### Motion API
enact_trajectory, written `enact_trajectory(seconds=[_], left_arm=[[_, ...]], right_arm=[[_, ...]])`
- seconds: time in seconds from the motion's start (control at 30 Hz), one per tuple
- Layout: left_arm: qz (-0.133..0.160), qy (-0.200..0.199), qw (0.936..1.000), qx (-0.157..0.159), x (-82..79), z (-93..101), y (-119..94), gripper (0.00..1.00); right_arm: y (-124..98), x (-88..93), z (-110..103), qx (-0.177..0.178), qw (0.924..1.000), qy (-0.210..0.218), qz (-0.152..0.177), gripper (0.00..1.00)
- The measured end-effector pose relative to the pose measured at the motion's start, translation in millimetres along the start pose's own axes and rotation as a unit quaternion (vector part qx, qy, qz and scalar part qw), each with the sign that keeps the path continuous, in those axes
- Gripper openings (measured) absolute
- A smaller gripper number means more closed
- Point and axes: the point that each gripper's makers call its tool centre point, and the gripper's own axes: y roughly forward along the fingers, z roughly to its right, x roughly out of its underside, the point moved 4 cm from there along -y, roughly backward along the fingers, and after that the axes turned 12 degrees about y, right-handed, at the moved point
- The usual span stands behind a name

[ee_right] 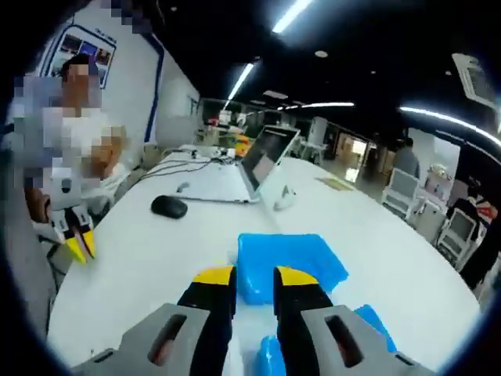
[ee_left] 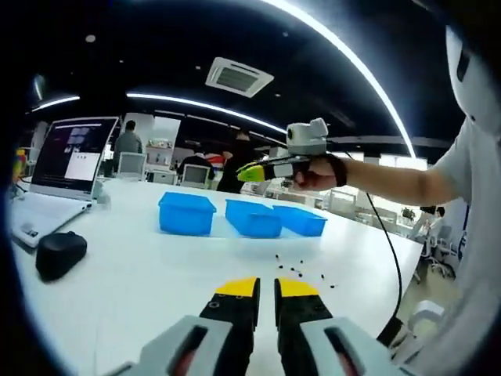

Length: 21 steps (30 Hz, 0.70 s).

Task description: Pick up the resistors one by one and place each resistor into its matching bin, sorting the parts by color and model until every resistor is separated into the correct bin for its type

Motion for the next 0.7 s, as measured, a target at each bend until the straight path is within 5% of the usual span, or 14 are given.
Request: enact_trajectory(seconds=[0.2, 0.37, 0.53, 0.7], left_arm=[[-0.003, -0.004, 1.0000, 0.005, 0.5, 2.3, 3, 0.11], [-0.010, 0.000, 0.9999, 0.014, 2.6, 9.0, 3, 0.12], [-0.014, 0.000, 0.9997, 0.019, 4.4, 16.9, 4, 0.12], [-0.013, 0.002, 0.9997, 0.023, 2.0, 22.5, 4, 0.12]], right_arm=[[-17, 39.9, -35, -0.059, 0.9886, -0.047, -0.130, 0.21], [-31, 94.8, -75, -0.151, 0.9390, -0.137, -0.277, 0.21], [-31, 116.6, -81, -0.170, 0.9094, -0.185, -0.331, 0.18], [-27, 128.2, -70, -0.166, 0.9070, -0.166, -0.349, 0.14]])
